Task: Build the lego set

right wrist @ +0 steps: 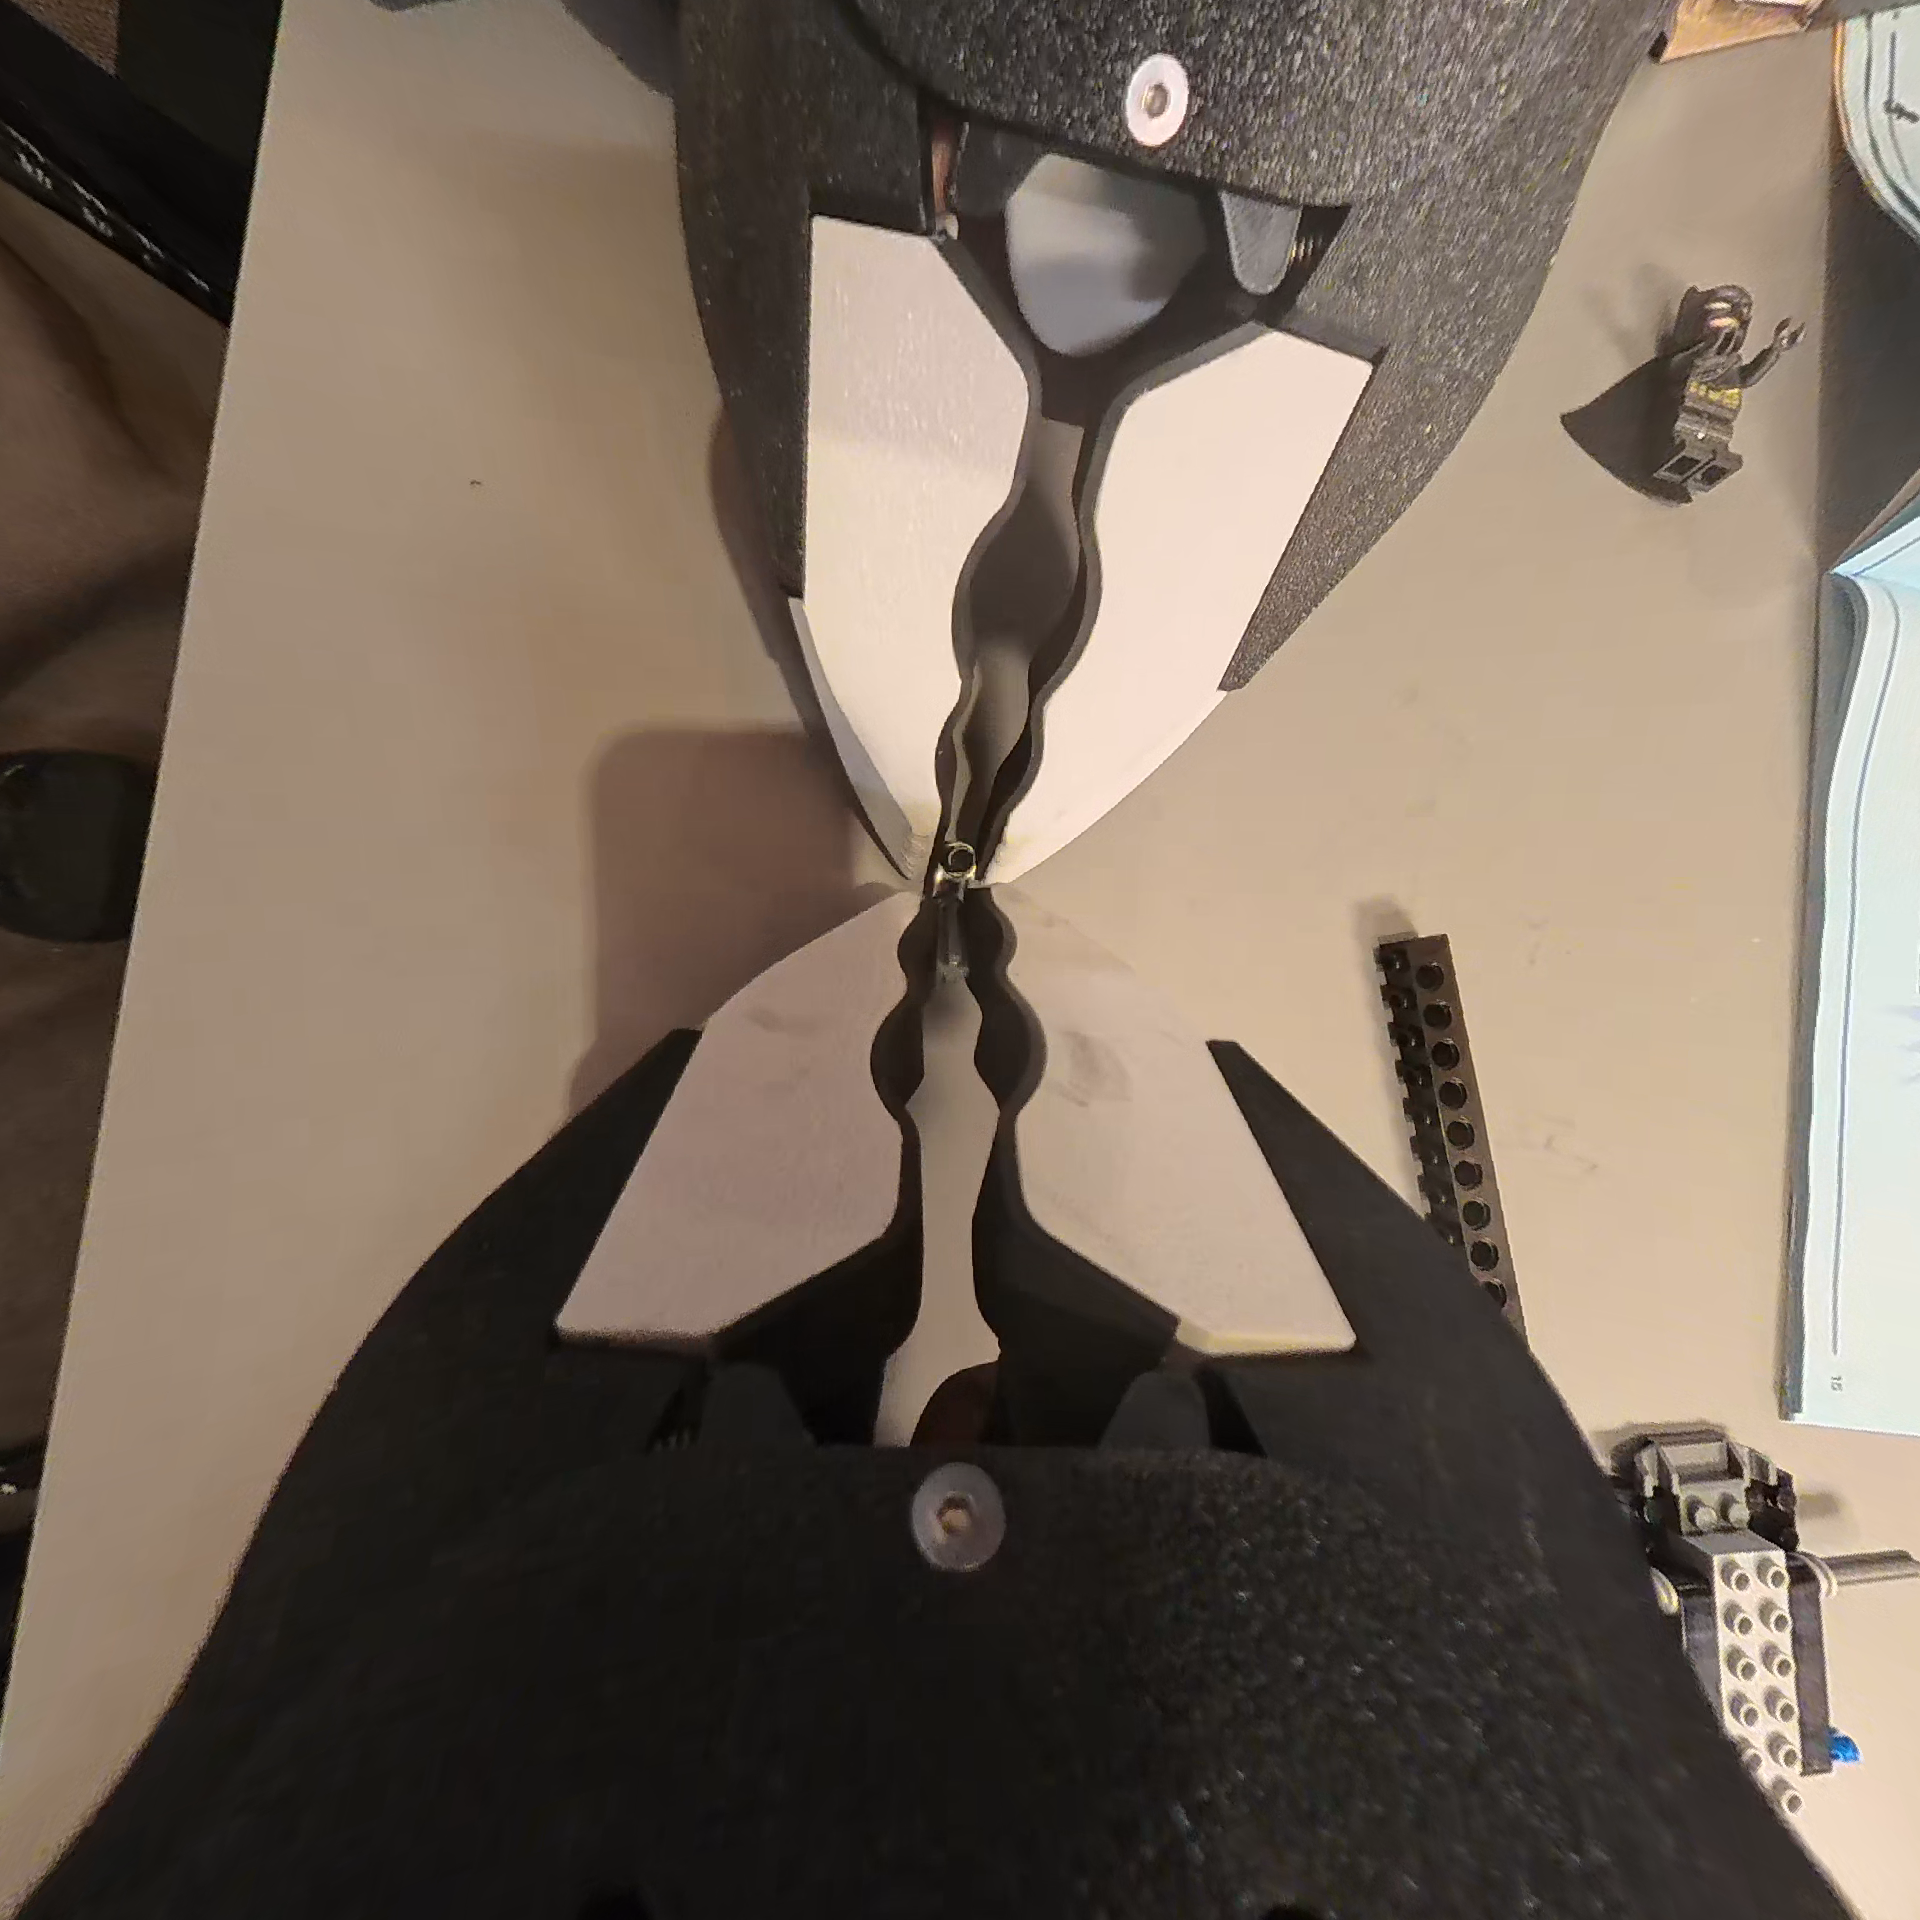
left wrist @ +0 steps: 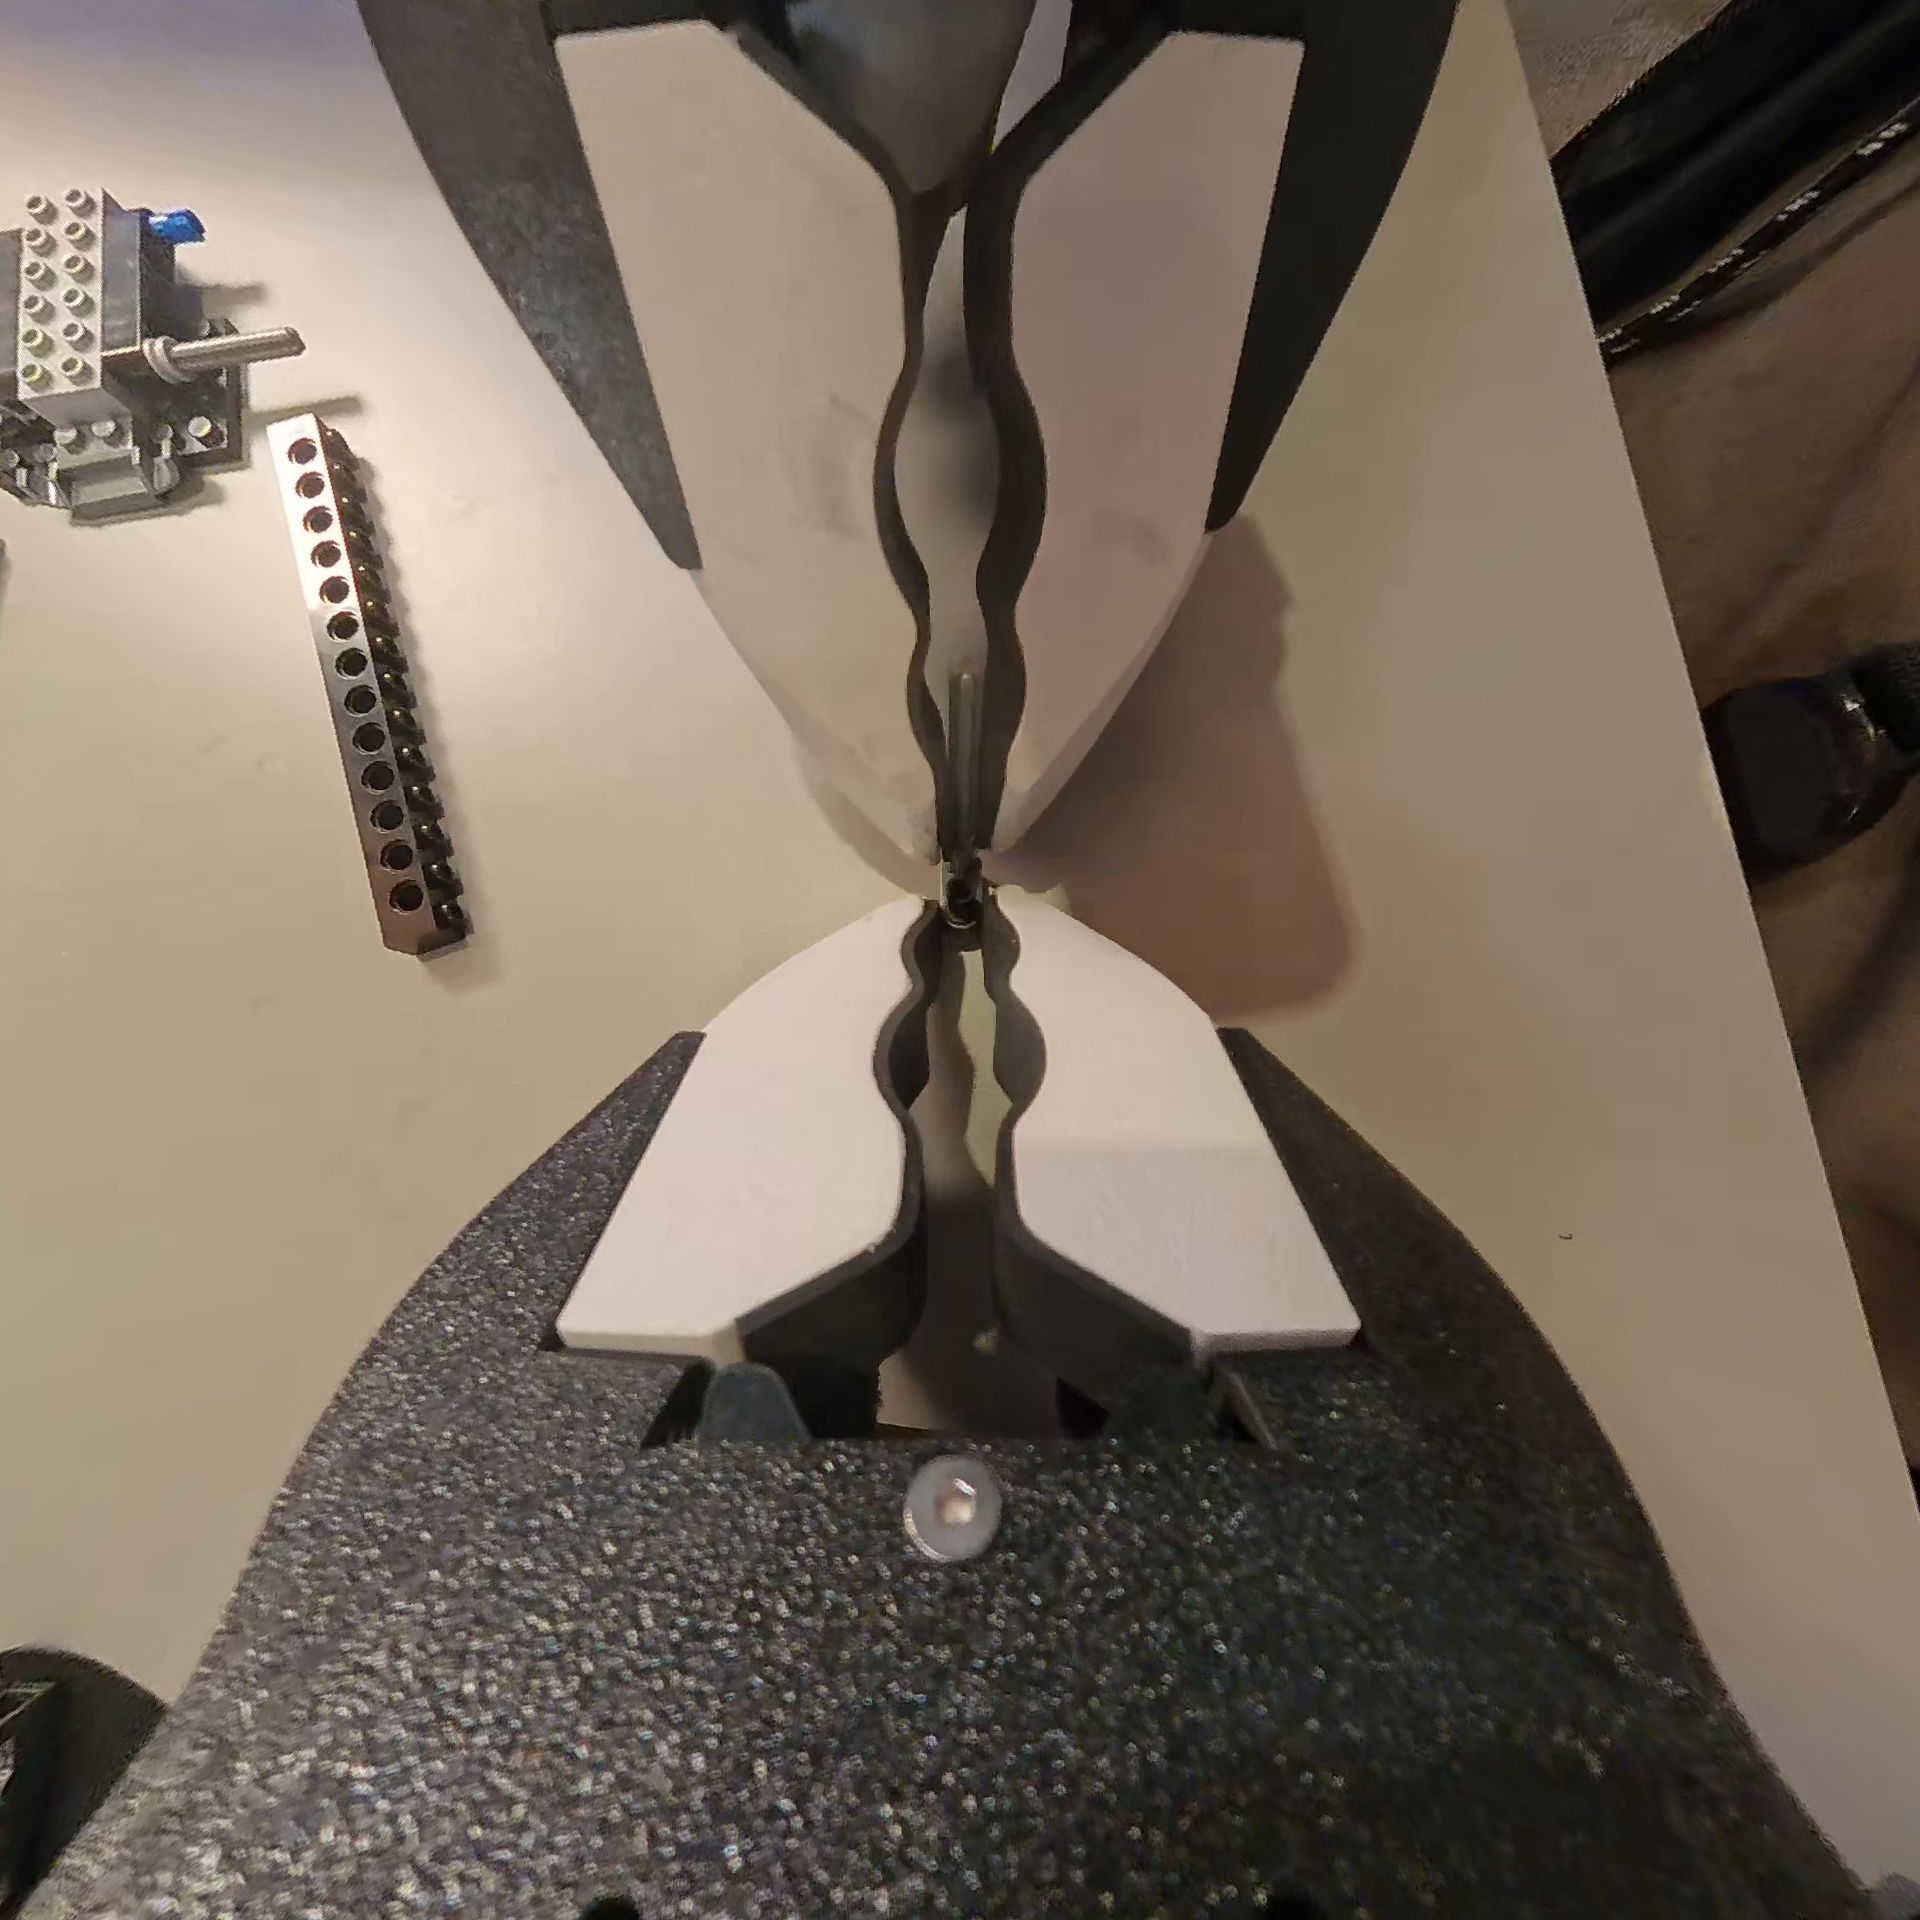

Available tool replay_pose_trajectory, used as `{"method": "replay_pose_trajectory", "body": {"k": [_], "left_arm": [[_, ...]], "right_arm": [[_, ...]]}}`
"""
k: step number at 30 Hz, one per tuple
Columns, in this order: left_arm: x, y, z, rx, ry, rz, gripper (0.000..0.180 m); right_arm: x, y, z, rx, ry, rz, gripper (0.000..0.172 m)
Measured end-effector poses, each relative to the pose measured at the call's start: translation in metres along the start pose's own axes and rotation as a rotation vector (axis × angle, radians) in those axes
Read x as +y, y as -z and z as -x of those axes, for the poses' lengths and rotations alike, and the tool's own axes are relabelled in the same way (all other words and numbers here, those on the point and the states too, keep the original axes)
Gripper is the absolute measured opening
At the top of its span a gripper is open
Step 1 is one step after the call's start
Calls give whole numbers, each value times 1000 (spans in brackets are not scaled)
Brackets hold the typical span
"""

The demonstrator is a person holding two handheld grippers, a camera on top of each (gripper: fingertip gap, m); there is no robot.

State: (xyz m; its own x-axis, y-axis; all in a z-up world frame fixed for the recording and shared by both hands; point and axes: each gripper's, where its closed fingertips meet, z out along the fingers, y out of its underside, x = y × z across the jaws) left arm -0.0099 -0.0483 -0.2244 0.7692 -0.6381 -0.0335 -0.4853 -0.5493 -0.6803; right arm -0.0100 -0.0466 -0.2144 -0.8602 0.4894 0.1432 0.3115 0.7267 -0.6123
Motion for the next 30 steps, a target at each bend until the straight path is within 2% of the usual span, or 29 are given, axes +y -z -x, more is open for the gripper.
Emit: {"method": "replay_pose_trajectory", "body": {"k": [13,30], "left_arm": [[-8,4,8,-48,1,-36,6],[-23,25,13,-16,79,-241,6]], "right_arm": [[0,6,-7,17,25,-21,5],[-16,21,-16,14,-99,-251,5]]}}
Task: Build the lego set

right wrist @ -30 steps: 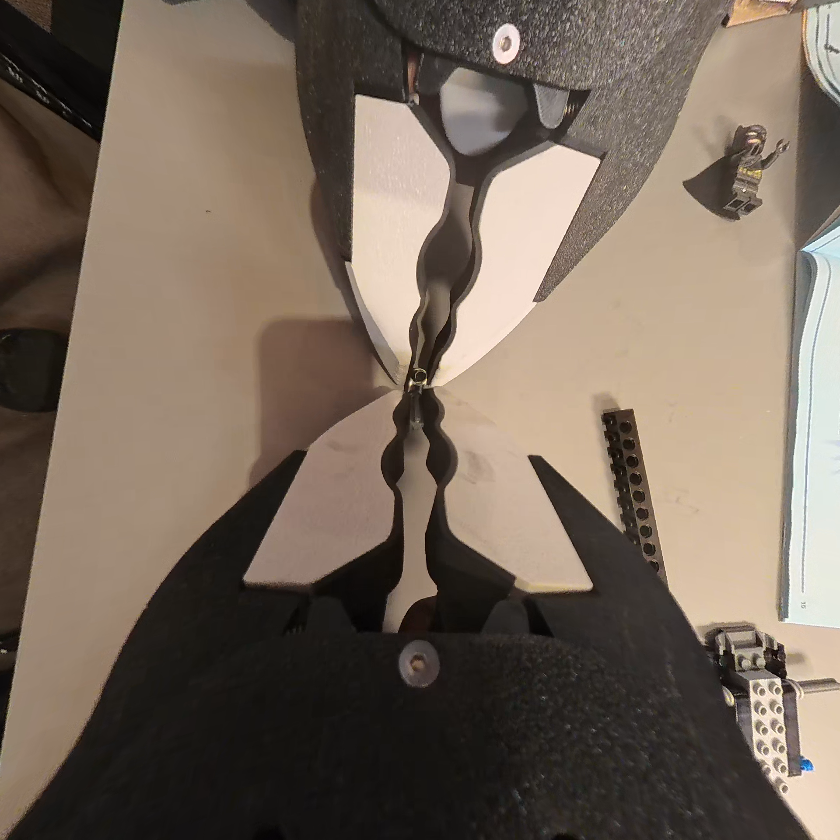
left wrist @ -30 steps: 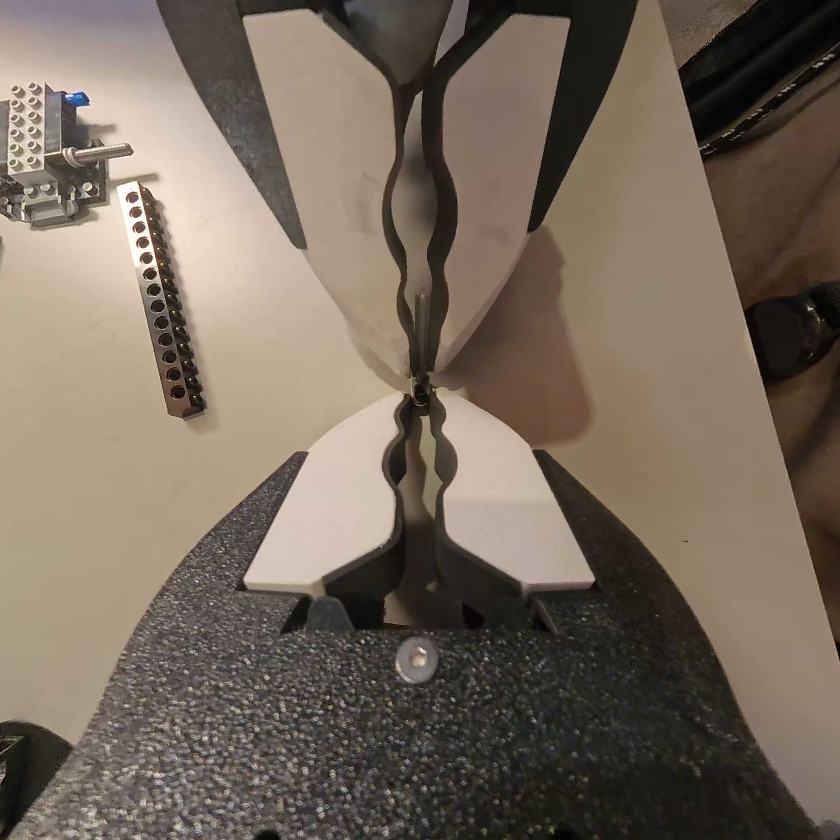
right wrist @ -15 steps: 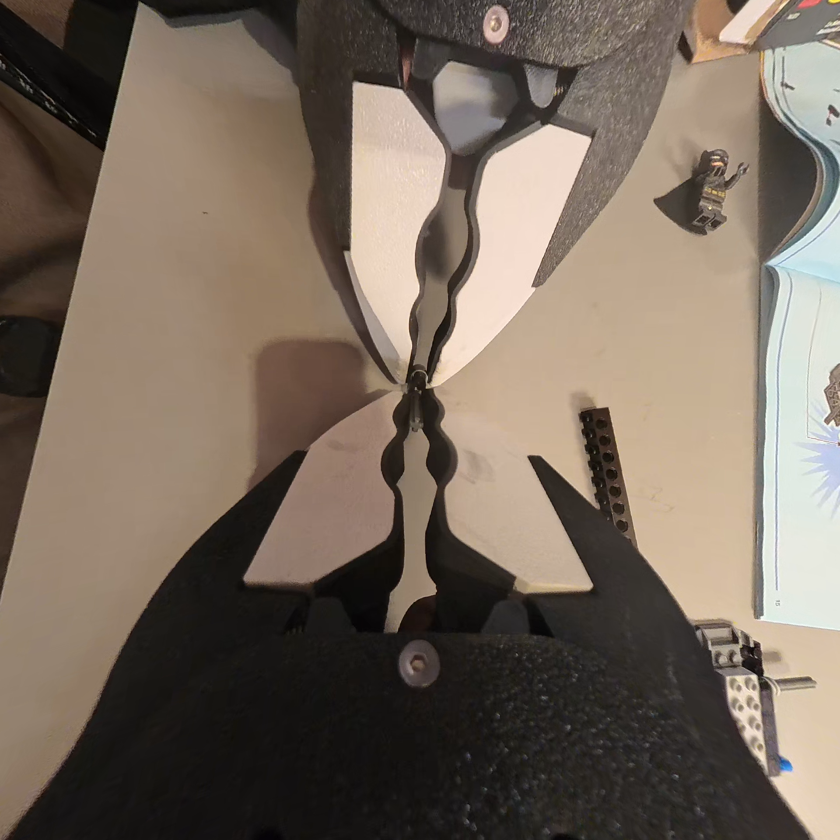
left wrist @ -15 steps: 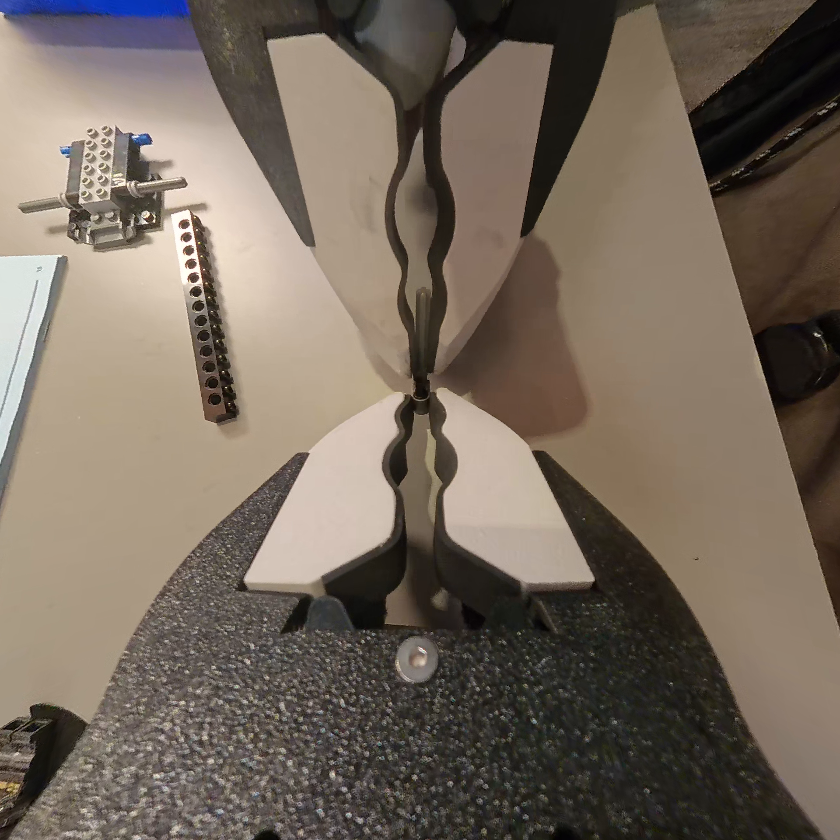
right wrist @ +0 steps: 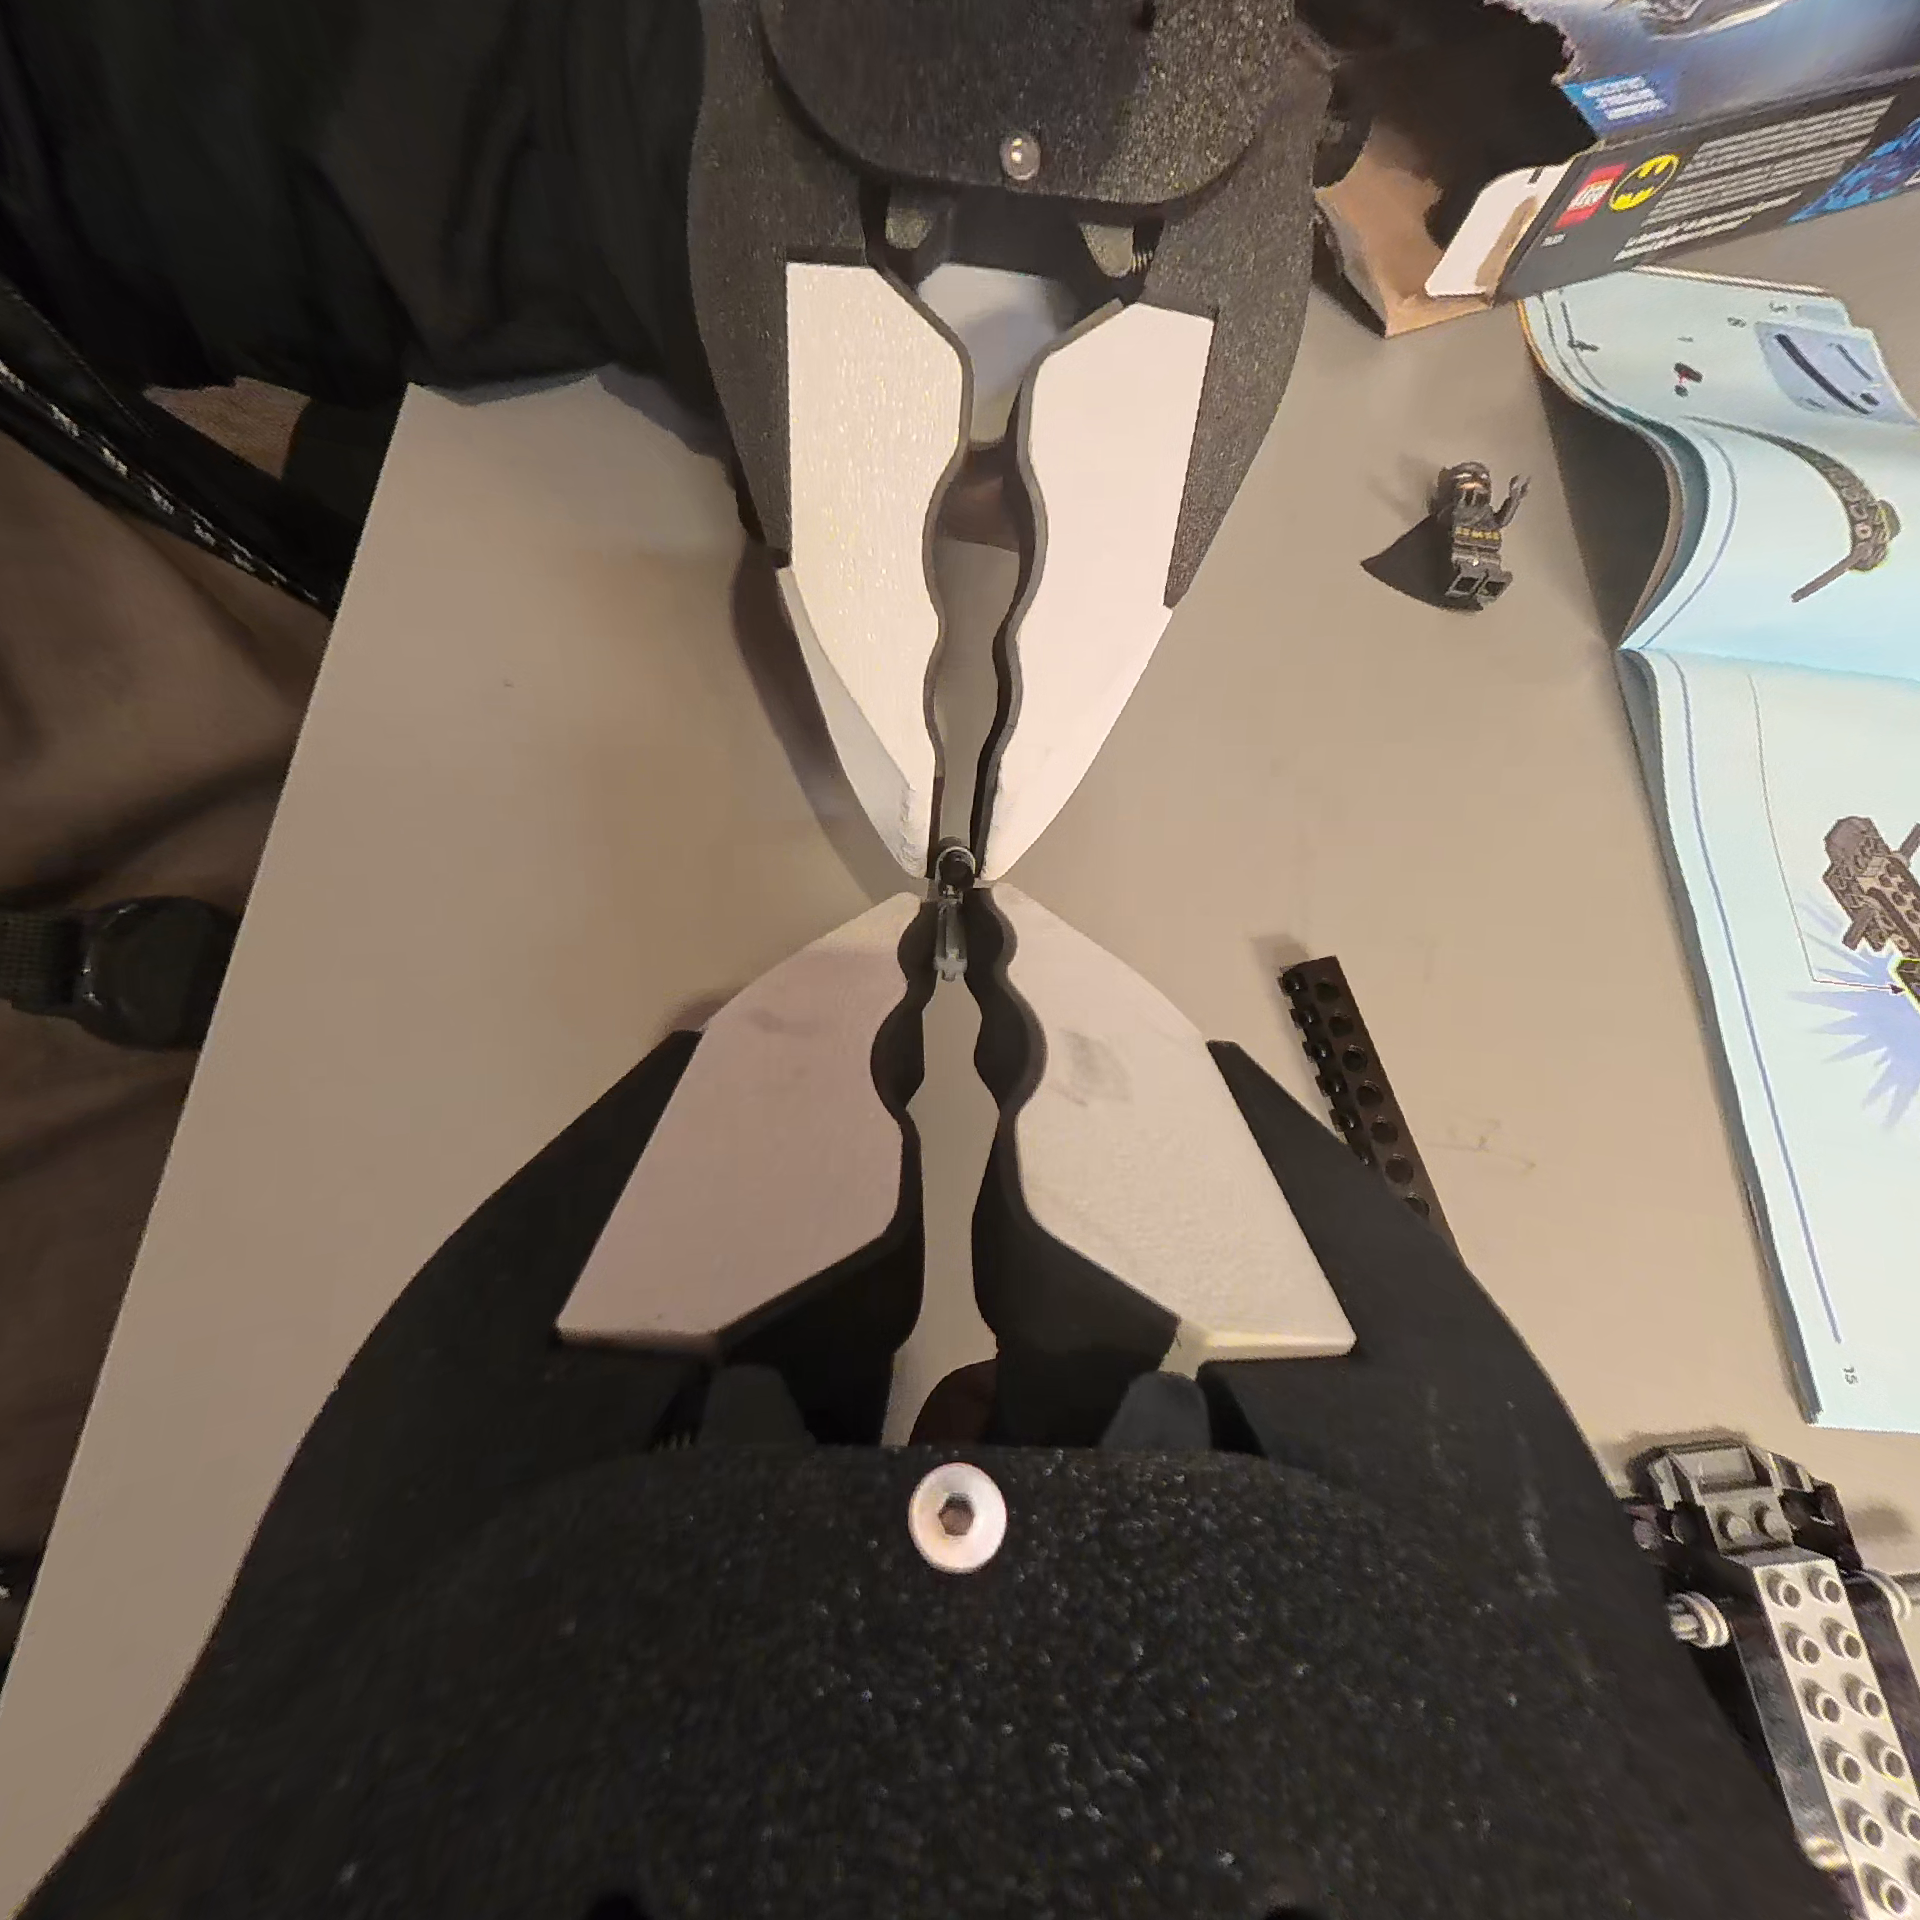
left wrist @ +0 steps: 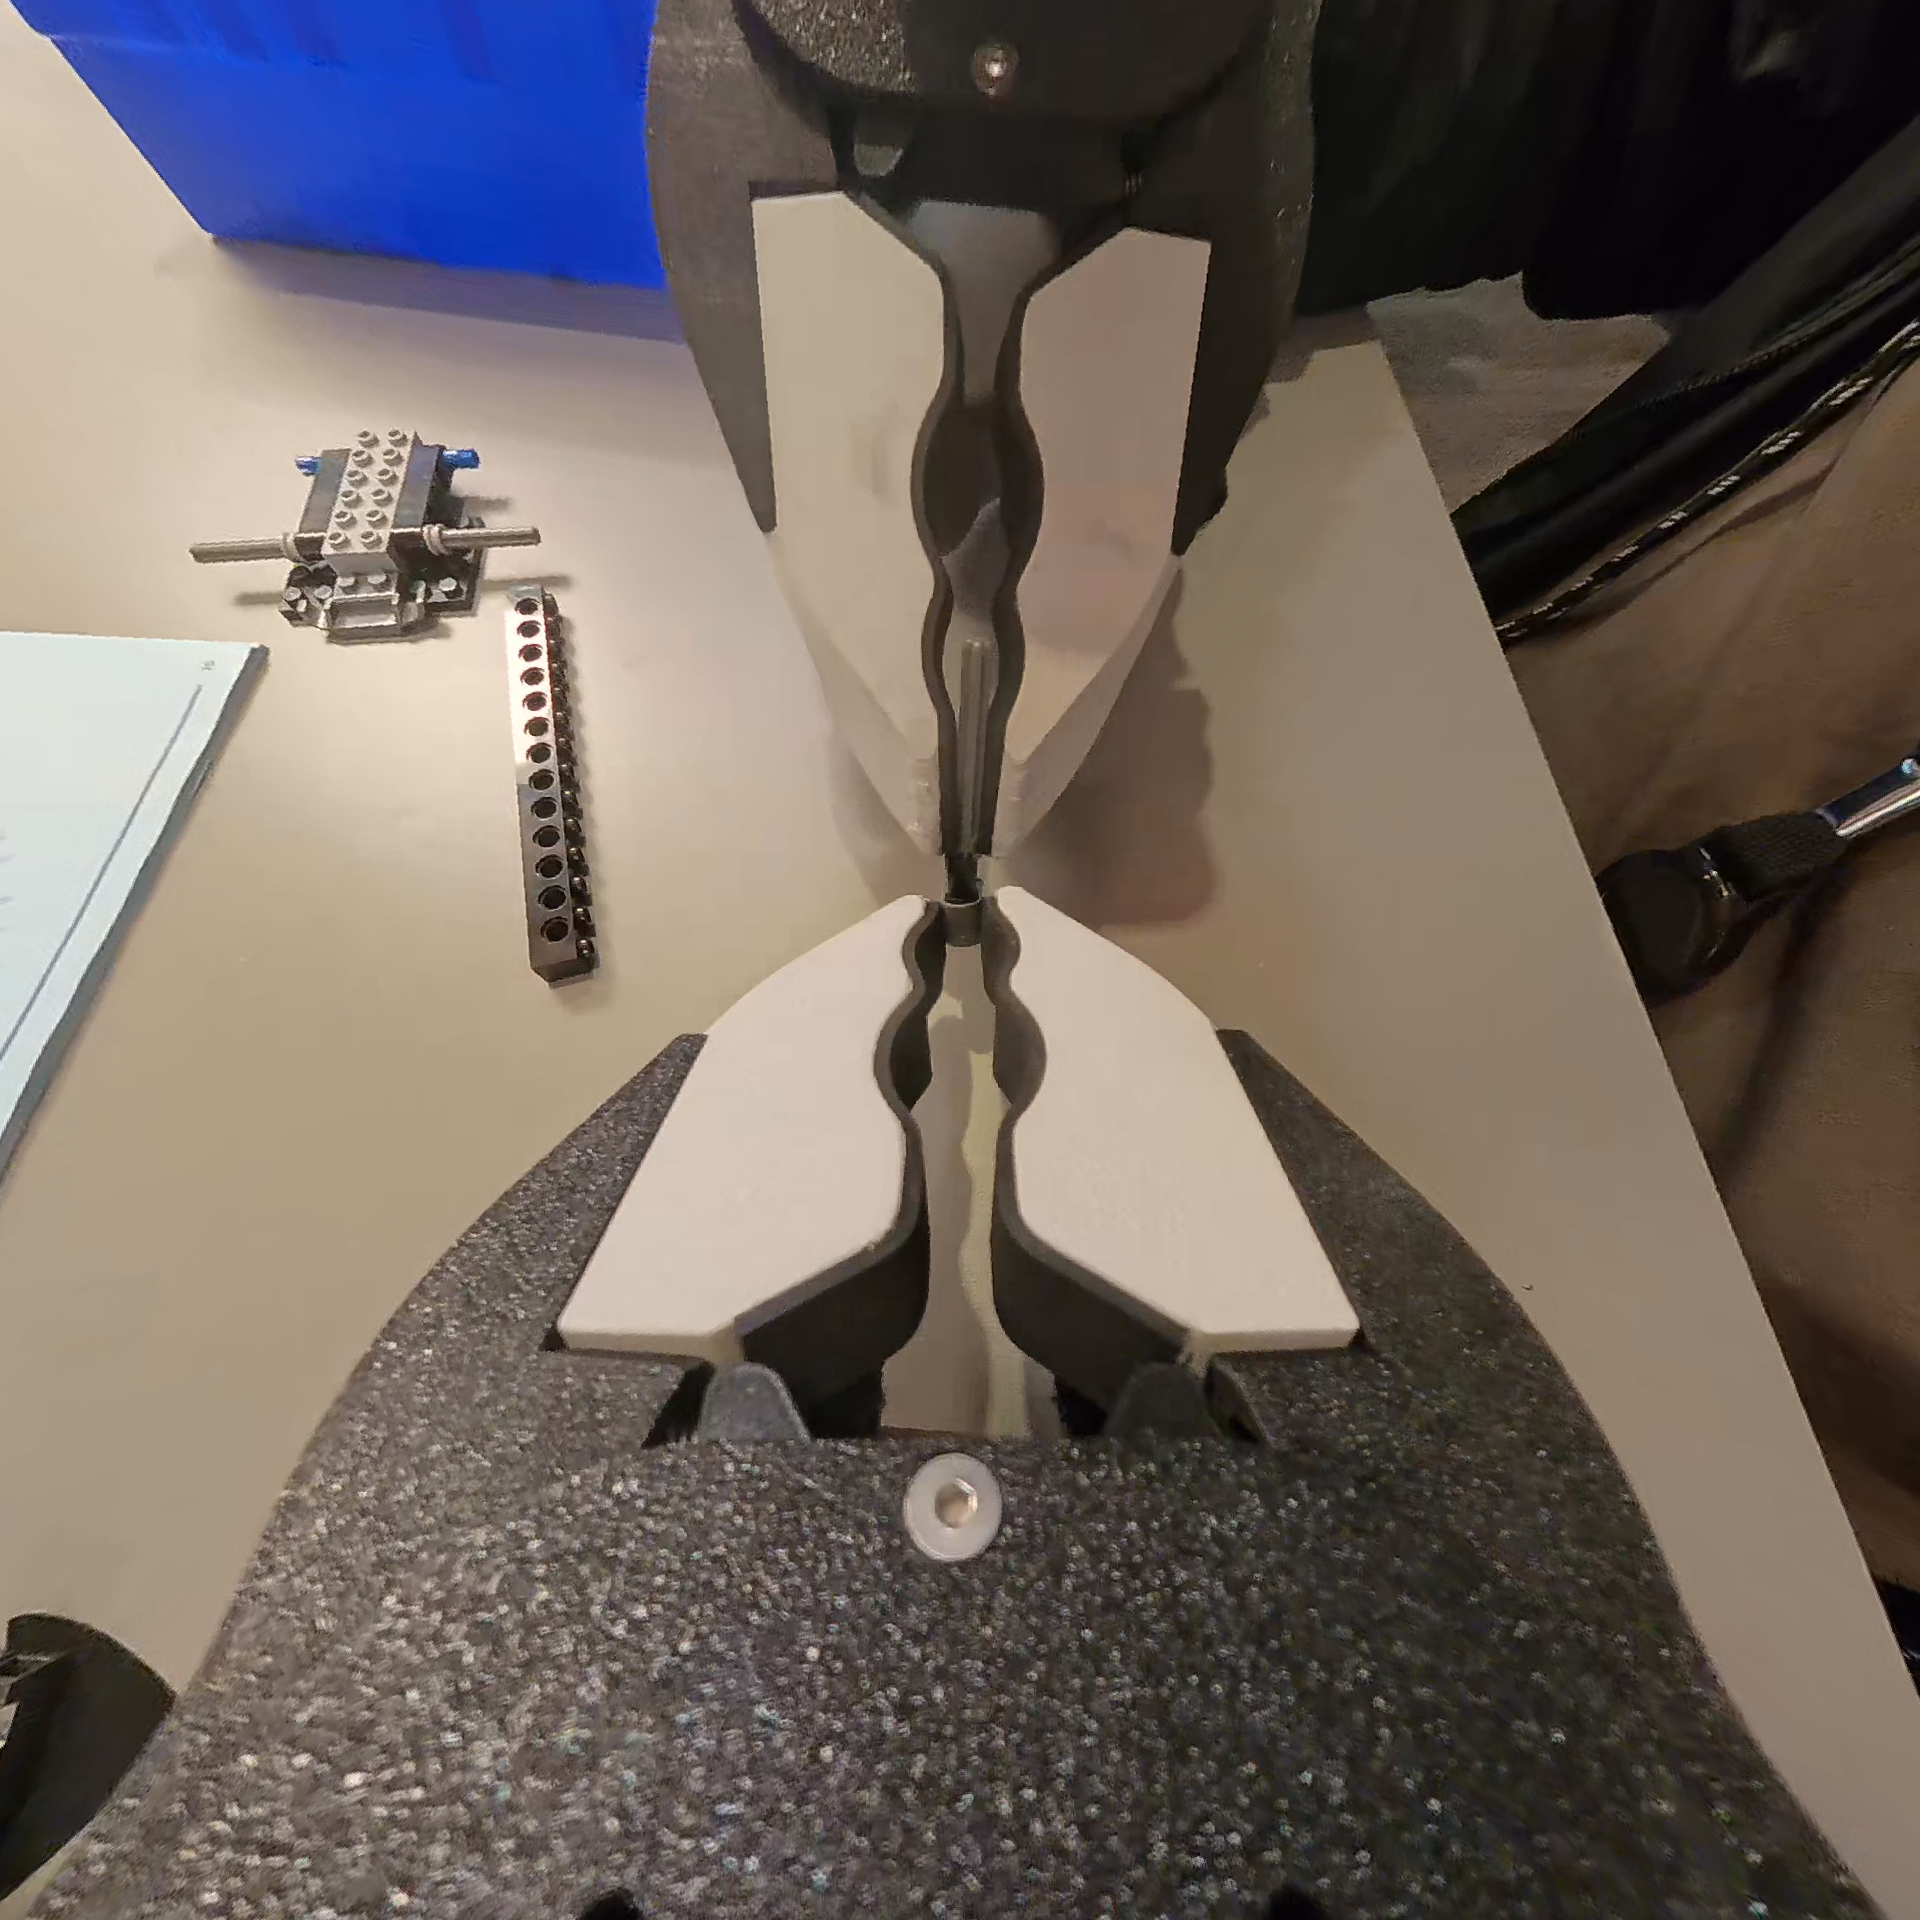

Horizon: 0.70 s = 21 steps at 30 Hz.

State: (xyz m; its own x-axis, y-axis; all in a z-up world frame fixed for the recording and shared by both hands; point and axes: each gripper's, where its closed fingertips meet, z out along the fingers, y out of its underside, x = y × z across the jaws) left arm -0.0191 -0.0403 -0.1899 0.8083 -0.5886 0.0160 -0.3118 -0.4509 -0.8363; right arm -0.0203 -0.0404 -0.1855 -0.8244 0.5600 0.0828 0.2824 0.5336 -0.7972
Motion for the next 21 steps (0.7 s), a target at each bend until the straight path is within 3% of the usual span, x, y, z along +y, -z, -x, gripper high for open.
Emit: {"method": "replay_pose_trajectory", "body": {"k": [10,21], "left_arm": [[-5,3,-4,34,-7,-38,6],[-27,22,3,10,39,-215,7]], "right_arm": [[-6,2,3,-56,-34,-67,5],[-29,17,-6,-35,-124,-256,5]]}}
